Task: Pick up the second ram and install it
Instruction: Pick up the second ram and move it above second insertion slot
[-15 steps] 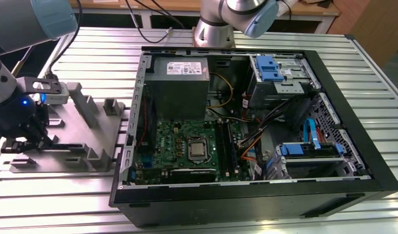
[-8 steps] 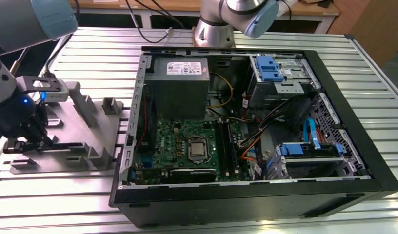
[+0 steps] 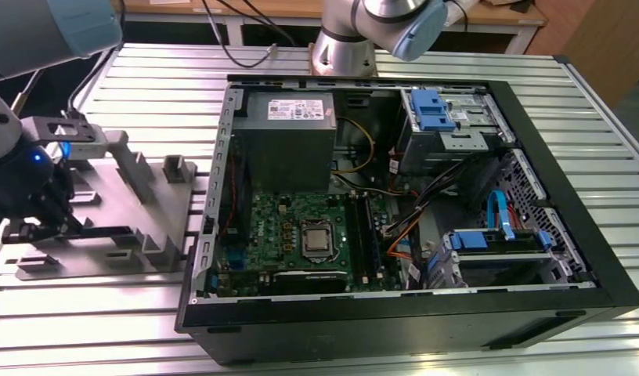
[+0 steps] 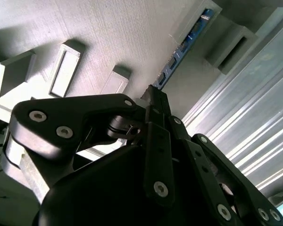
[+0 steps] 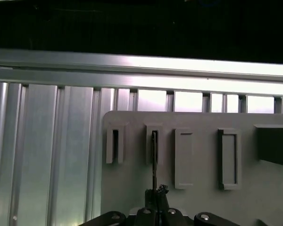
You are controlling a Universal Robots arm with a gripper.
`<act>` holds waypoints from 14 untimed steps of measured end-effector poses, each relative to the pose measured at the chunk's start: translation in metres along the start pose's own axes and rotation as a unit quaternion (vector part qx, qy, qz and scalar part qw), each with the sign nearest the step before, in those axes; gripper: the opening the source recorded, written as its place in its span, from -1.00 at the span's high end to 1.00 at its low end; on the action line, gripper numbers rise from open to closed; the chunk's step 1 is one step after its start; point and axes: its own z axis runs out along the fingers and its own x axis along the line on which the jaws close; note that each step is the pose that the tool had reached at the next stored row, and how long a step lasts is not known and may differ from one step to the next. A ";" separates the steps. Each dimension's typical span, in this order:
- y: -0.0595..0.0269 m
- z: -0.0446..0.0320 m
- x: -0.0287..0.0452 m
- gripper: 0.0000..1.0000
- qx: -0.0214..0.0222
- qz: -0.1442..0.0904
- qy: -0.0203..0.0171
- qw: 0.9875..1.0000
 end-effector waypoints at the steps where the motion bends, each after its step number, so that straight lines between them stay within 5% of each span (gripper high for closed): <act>1: 0.0001 -0.0023 -0.0001 0.77 0.000 0.000 0.000 1.000; 9: 0.0005 -0.0181 -0.0004 0.77 0.000 0.000 -0.001 1.000; 14: 0.0006 -0.0211 -0.0005 0.77 0.000 0.005 -0.003 1.000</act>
